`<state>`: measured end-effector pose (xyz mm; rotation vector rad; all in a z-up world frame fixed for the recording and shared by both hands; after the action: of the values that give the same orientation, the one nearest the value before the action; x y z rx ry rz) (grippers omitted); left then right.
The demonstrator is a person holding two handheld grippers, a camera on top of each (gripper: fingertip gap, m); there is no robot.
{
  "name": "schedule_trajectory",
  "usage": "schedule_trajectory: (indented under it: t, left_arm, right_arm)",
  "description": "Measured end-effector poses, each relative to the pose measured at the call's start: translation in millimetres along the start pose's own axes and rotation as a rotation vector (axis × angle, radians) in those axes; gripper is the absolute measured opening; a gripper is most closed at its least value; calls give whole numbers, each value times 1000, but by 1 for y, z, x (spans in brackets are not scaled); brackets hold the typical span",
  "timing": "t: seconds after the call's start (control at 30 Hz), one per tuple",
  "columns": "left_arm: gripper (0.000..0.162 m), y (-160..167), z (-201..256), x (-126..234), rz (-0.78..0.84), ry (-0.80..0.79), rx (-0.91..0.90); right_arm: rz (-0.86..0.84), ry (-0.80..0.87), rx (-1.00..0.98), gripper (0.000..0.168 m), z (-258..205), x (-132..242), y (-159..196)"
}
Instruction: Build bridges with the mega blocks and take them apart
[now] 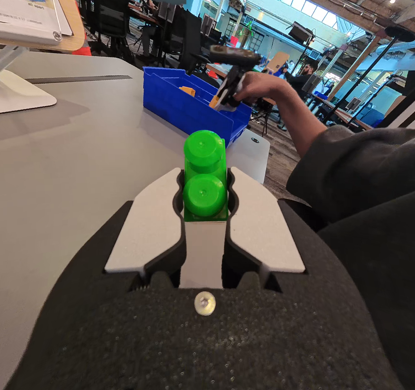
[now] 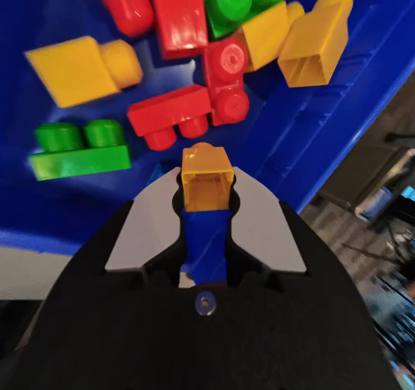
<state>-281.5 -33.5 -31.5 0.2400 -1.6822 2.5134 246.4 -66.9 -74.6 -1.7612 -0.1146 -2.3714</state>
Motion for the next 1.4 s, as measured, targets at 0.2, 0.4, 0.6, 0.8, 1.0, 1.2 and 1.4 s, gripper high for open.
schedule_trajectory:
  t: [0.2,0.4,0.6,0.8,1.0,1.2,1.4]
  left_arm:
    - [35,3,10,-3,-33,6,-46]
    - [35,7,11,1,-45,-17,-66]
    - [35,3,1,7,2,-20,-13]
    - [35,3,-13,5,33,19,84]
    - [35,4,-18,1,105,152,256]
    - [35,9,-16,-1,113,185,279]
    - [35,11,-8,-5,69,195,251]
  right_arm:
    - [-110,115,21,38,5,-31,-11]
    - [97,231,-74,62,1,14,8]
    - [828,-92,-60,56,-108,116,-1]
    - [1056,-933,229,56,-294,116,-34]
    - [993,-1184,240,61,-370,116,-63]
    - [944,-1433,174,52,-387,117,-69]
    - [1003,-1463,128,35,-363,121,-68]
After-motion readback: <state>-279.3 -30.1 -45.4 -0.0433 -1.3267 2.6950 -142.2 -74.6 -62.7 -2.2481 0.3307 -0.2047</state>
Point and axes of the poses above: each gripper's, where its closed fingertips meet, x back along the fingers, y out of its underside, z = x × y across the jaws, the point moved 7 cm from there along x, back along the fingers, and after that the axes turned 4 degrees about -z, right-handed, at the moved point
